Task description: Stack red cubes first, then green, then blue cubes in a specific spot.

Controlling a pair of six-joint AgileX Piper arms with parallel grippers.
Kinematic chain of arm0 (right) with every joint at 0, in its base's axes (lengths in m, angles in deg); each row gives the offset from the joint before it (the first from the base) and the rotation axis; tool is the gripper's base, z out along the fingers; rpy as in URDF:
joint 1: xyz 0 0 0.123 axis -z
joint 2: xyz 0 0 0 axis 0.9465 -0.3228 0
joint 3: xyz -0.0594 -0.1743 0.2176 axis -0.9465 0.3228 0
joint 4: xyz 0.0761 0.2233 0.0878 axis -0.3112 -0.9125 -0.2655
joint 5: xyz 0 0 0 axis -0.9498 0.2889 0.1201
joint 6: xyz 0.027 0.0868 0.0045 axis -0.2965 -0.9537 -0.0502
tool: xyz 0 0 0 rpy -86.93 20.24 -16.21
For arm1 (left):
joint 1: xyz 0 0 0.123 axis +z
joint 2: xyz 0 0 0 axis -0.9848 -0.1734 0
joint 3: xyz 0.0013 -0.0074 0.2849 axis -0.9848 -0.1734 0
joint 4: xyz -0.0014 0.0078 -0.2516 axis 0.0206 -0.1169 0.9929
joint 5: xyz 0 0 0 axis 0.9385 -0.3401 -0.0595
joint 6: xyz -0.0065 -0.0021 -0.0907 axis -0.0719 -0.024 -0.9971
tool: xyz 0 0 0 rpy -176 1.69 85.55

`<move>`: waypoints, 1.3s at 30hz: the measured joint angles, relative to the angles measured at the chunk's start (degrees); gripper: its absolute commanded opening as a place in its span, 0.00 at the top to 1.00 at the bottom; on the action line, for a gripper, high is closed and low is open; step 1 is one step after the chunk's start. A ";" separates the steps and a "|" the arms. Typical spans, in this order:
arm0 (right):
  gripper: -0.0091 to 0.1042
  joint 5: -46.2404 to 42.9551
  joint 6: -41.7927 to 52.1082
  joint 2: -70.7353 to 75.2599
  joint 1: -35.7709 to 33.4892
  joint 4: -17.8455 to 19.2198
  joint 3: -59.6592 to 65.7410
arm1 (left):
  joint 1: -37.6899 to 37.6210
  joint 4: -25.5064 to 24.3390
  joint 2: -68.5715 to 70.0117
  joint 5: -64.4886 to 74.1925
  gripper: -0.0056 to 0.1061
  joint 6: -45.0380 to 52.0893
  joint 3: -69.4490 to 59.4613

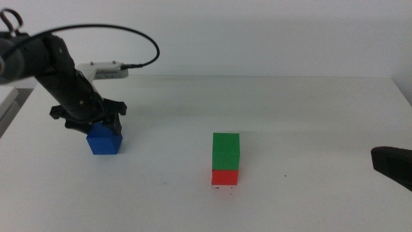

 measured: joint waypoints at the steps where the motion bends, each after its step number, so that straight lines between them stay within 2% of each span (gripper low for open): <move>1: 0.10 0.00 0.00 0.00 0.00 0.00 0.00 | -0.57 0.10 1.55 1.57 0.97 -0.41 0.00; 3: 0.10 0.00 0.00 0.00 0.00 0.00 0.00 | -2.87 -1.51 5.66 3.03 0.97 -3.12 0.00; 5: 0.10 0.00 0.00 0.00 0.00 0.00 0.00 | -7.22 -5.63 10.57 3.19 0.97 -8.85 0.00; 9: 0.10 0.00 0.00 0.00 0.00 0.00 0.00 | -20.88 -15.54 16.86 4.62 0.97 -26.29 2.25; 16: 0.10 0.00 0.00 0.00 0.00 0.00 0.00 | -37.09 -22.33 12.09 8.13 0.97 -43.53 10.21; 24: 0.10 0.00 0.00 0.00 0.00 0.00 0.00 | -41.46 -23.63 5.44 15.13 0.97 -48.88 17.70; 39: 0.10 0.00 0.00 0.00 0.00 0.00 0.00 | -41.95 -22.09 3.55 12.81 0.97 -50.16 18.24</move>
